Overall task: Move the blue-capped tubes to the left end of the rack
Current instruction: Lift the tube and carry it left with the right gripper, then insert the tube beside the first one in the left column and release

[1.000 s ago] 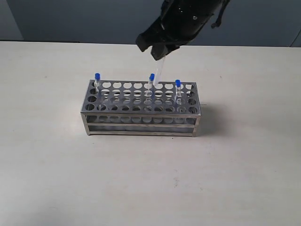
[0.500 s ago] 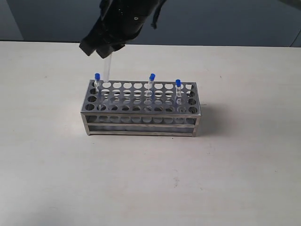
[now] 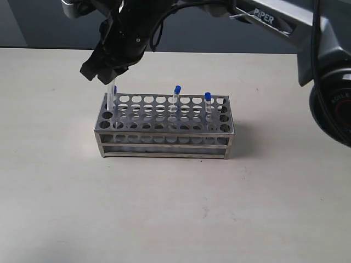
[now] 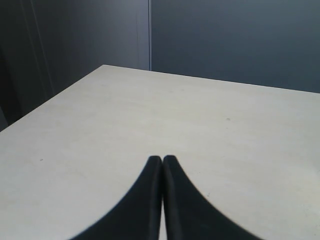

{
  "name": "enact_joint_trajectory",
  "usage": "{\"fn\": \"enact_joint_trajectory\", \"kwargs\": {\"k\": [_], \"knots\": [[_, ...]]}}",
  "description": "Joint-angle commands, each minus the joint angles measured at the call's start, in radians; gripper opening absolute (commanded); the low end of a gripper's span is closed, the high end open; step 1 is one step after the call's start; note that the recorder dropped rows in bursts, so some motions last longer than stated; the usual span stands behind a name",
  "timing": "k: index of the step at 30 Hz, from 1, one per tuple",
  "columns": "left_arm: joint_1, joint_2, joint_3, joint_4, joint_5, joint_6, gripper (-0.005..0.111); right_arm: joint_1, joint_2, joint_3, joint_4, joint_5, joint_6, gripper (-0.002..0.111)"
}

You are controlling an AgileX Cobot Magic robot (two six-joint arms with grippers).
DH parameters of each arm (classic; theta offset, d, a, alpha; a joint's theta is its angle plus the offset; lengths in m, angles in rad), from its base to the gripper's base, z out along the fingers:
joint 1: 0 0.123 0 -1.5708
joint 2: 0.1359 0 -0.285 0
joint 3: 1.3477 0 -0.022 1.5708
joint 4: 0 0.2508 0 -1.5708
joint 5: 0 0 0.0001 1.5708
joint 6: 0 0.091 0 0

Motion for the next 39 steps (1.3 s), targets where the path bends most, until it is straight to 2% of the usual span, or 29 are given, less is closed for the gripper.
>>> {"fn": "enact_joint_trajectory", "kwargs": {"k": [1,22,37,39], "knots": [[0.0,-0.004,-0.001,-0.001,0.0,-0.002,0.001,-0.001,0.021,-0.008,0.003,-0.029,-0.024,-0.001],[0.0,-0.004,-0.001,-0.001,0.0,-0.002,0.001,-0.001,0.084,-0.008,0.014,-0.064,-0.049,-0.001],[0.0,-0.004,-0.001,-0.001,0.0,-0.002,0.001,-0.001,0.112,-0.008,0.116,-0.132,-0.049,-0.001],[0.0,-0.004,-0.001,-0.001,0.0,-0.002,0.001,-0.001,0.112,-0.008,0.121,-0.127,-0.049,0.004]]}}
